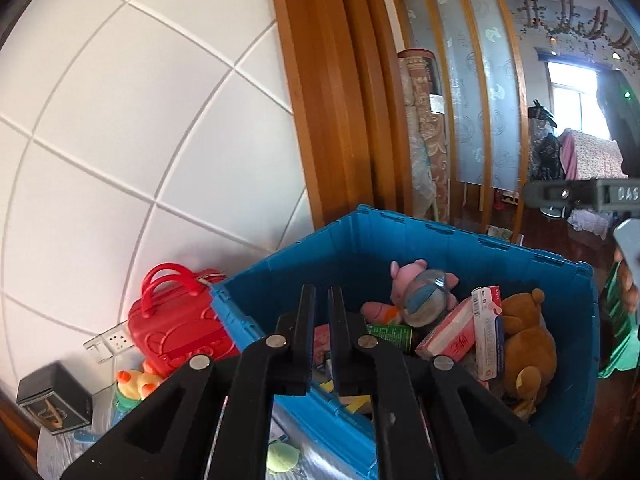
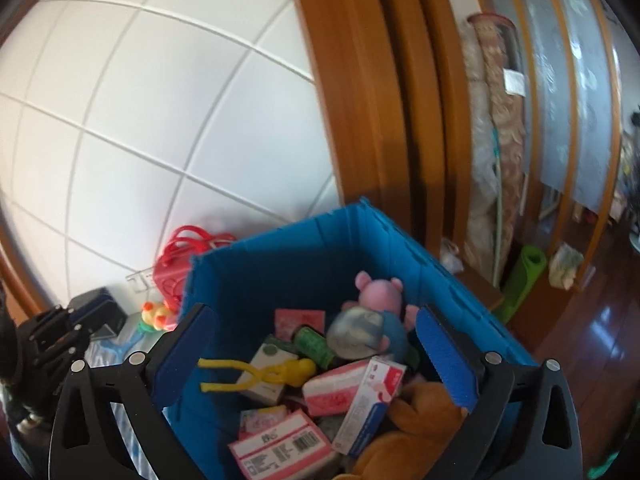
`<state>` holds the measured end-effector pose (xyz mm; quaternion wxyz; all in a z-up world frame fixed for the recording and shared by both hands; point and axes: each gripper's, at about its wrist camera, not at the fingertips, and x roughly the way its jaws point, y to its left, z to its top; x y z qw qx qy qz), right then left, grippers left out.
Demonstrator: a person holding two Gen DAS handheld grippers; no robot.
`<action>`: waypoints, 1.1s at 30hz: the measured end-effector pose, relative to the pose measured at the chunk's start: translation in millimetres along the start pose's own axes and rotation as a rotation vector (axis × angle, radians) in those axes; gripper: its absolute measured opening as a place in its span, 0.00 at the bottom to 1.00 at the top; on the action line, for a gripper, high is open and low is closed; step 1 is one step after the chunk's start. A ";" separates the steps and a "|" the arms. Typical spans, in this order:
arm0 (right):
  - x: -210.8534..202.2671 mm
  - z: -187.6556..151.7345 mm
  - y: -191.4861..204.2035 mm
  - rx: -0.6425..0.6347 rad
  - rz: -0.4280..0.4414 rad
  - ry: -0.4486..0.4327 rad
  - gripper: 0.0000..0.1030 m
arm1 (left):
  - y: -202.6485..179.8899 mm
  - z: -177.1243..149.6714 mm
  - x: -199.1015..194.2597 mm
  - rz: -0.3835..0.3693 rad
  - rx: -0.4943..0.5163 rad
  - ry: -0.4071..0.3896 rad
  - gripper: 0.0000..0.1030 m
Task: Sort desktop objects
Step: 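Return both tools to the bed toward the pink tissue pack and green ball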
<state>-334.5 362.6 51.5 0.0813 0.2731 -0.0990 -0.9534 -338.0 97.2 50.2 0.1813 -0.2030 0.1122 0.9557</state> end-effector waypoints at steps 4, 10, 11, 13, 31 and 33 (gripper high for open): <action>-11.0 -9.4 11.1 0.052 0.124 -0.023 1.00 | 14.5 -17.2 -24.4 0.065 -0.012 -0.011 0.06; -36.4 -40.7 47.9 0.064 0.251 -0.113 1.00 | 53.9 -61.3 -70.8 0.166 -0.031 -0.015 0.06; -40.0 -47.1 58.0 0.055 0.275 -0.125 1.00 | 59.6 -68.4 -77.4 0.184 -0.029 -0.014 0.06; -43.1 -58.2 80.7 0.043 0.311 -0.130 1.00 | 74.7 -84.2 -92.1 0.209 -0.029 -0.015 0.07; 82.1 -161.5 273.3 -0.082 0.340 0.145 1.00 | 242.9 -206.3 -160.0 0.290 -0.122 0.059 0.07; 109.0 -174.2 275.4 -0.080 0.318 0.190 1.00 | 254.6 -211.7 -150.4 0.286 -0.117 0.078 0.07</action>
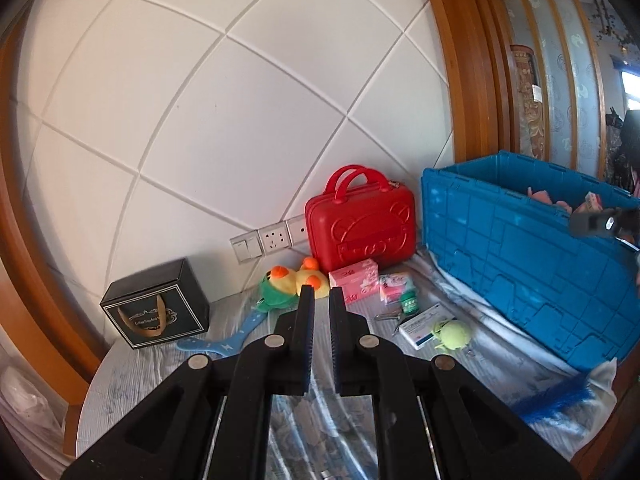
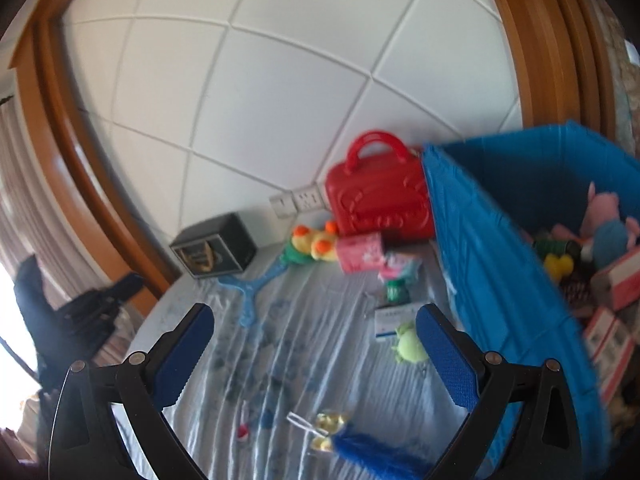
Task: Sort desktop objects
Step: 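Return both tools to the bed toward the pink tissue pack and green ball, then grasp the pink tissue pack with the right tool while the left tool grasps the green plush ball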
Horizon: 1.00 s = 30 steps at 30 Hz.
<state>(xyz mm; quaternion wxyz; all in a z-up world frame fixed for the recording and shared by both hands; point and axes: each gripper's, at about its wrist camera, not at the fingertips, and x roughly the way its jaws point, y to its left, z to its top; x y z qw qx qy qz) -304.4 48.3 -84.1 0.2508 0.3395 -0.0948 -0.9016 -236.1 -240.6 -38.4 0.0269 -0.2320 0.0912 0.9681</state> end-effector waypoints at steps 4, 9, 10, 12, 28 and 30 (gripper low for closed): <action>46.8 -0.3 -7.7 -0.041 -0.046 0.053 1.00 | 8.2 1.8 26.1 0.019 0.020 0.012 0.07; 97.4 -8.6 -29.8 -0.089 -0.102 0.126 1.00 | 10.4 9.2 62.1 -0.012 0.016 0.025 0.07; 112.1 -11.7 -37.5 -0.082 -0.102 0.161 1.00 | 9.7 9.5 69.5 -0.013 0.010 0.027 0.07; 135.4 -13.8 -47.2 -0.079 -0.102 0.203 1.00 | 10.8 7.7 81.2 -0.024 -0.008 0.032 0.07; 396.2 71.8 -12.3 -0.539 -0.215 0.378 1.00 | 21.7 -58.4 191.0 -0.112 -0.009 0.168 0.07; 432.7 72.6 -9.6 -0.639 -0.245 0.425 1.00 | 24.8 -72.5 200.4 -0.132 0.000 0.191 0.07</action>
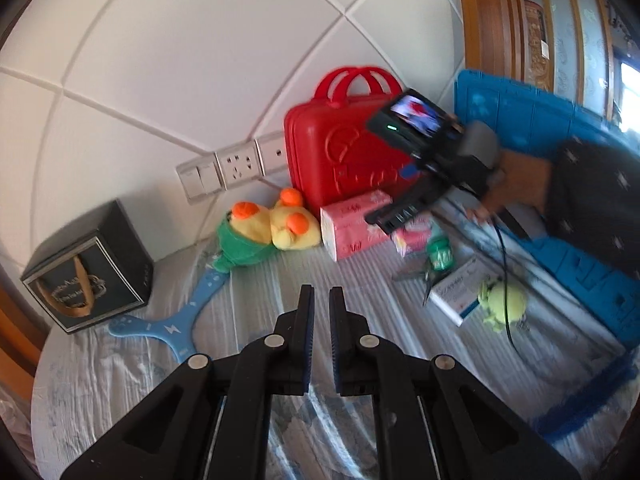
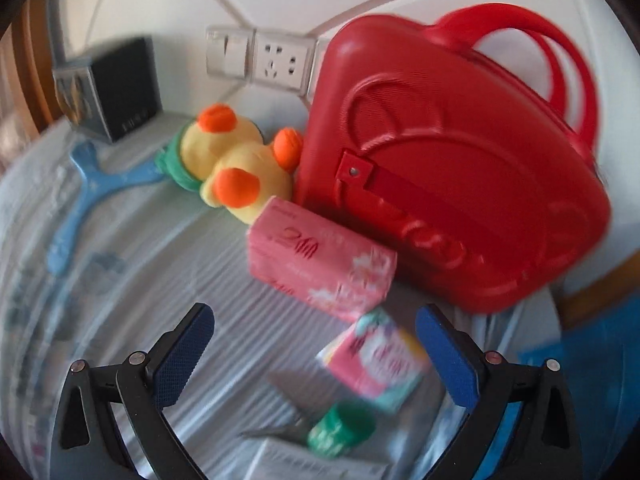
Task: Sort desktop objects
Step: 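Grasp the pink tissue pack with the right tool while the left tool grasps the green plush ball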
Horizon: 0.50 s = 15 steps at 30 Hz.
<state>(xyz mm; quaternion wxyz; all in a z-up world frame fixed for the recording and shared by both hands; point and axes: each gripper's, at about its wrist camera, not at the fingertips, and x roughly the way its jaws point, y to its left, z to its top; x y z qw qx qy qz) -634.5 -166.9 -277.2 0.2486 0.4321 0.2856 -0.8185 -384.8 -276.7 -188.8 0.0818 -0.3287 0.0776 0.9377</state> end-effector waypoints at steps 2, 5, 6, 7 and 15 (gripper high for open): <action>22.3 10.3 3.9 -0.081 -0.033 0.028 1.00 | 6.7 -14.5 13.8 0.002 -0.006 0.038 0.07; 58.3 20.3 15.5 -0.271 -0.091 0.080 0.99 | 19.0 -33.9 31.8 0.008 -0.038 0.091 0.07; 65.2 20.9 18.2 -0.316 -0.103 0.090 0.99 | 24.0 -38.7 37.0 0.013 -0.046 0.105 0.07; 73.4 20.9 21.0 -0.367 -0.114 0.102 0.99 | 30.3 -44.5 43.3 0.025 -0.057 0.123 0.07; 106.9 -3.4 30.5 -0.566 -0.061 0.173 1.00 | 52.3 -58.3 63.2 0.011 -0.136 0.156 0.07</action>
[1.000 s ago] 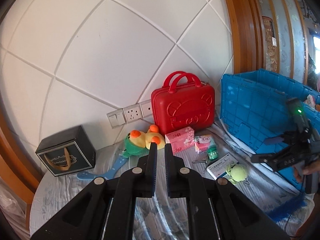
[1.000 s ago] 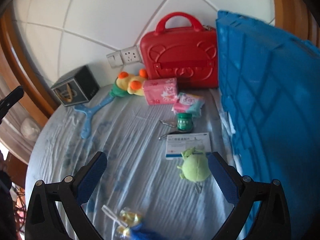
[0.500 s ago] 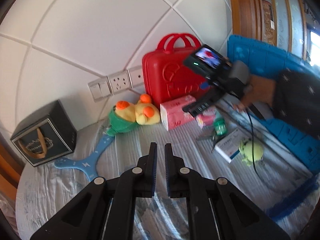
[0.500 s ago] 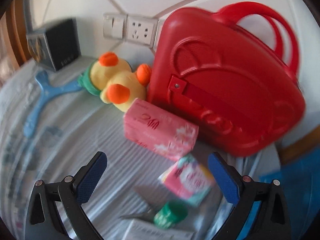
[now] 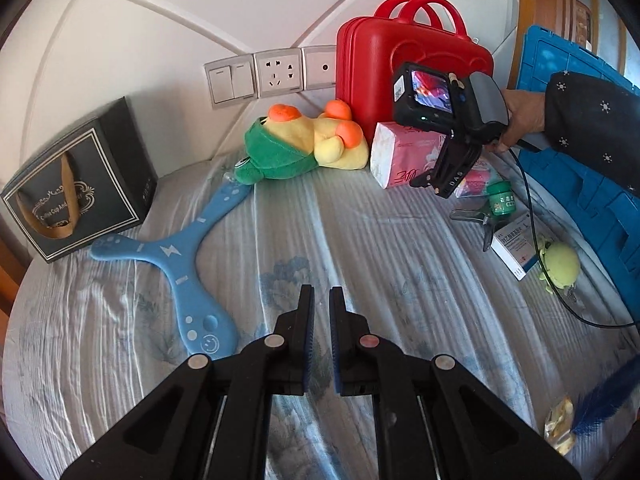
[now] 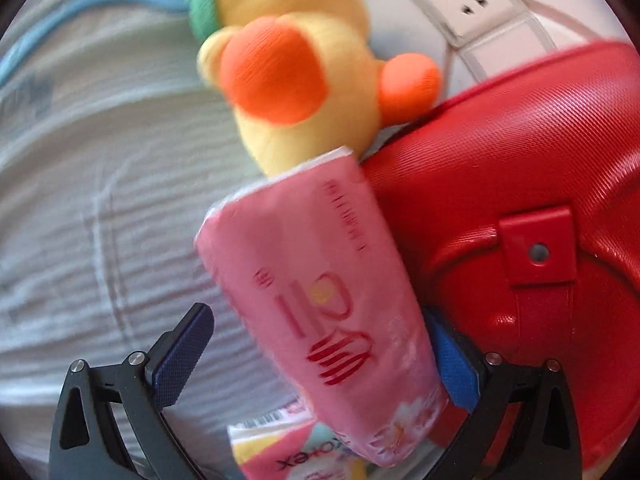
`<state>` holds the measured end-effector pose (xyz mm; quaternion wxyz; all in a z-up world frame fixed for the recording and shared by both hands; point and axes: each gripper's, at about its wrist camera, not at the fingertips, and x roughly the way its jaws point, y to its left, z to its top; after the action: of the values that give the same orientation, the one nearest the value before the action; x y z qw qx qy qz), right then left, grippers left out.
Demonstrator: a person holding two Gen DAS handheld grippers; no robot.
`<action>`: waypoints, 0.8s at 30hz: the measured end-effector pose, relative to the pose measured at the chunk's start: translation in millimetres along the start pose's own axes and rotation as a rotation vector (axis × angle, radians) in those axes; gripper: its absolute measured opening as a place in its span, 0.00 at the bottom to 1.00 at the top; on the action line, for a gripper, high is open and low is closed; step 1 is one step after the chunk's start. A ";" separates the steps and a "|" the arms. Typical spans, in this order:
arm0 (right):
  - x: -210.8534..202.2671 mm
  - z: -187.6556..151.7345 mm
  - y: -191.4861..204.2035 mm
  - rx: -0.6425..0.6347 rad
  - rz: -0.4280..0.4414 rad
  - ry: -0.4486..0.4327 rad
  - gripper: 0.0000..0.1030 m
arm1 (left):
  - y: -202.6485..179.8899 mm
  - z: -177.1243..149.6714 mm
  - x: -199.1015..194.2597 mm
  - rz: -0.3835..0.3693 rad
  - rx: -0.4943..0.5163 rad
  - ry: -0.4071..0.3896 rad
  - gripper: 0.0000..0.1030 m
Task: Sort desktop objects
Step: 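Grasp the pink tissue pack with the right tool while the left tool grasps the green plush ball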
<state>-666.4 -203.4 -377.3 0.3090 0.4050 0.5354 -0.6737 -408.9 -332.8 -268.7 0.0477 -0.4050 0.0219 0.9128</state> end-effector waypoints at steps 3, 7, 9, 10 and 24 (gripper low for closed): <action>0.3 -3.7 -14.3 0.122 0.071 0.049 0.80 | -3.3 1.0 4.0 -0.010 0.006 0.001 0.07; 2.4 -3.2 -13.9 0.138 0.112 0.037 0.77 | -12.7 4.0 7.7 -0.036 0.015 -0.005 0.07; 20.3 -3.4 -3.4 0.143 0.068 0.087 0.88 | -20.4 6.8 9.7 -0.090 -0.012 -0.004 0.07; 17.9 -4.0 -6.1 0.182 0.072 0.055 0.80 | -27.1 8.5 10.7 -0.131 -0.013 -0.001 0.07; -136.8 -172.7 -5.7 0.854 0.230 -0.234 0.56 | -143.3 30.6 42.4 -0.332 0.309 -0.028 0.07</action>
<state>-568.3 -36.7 -271.7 0.2455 0.4741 0.1229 -0.8366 -444.8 -185.0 -279.8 0.2592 -0.3782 0.0937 0.8838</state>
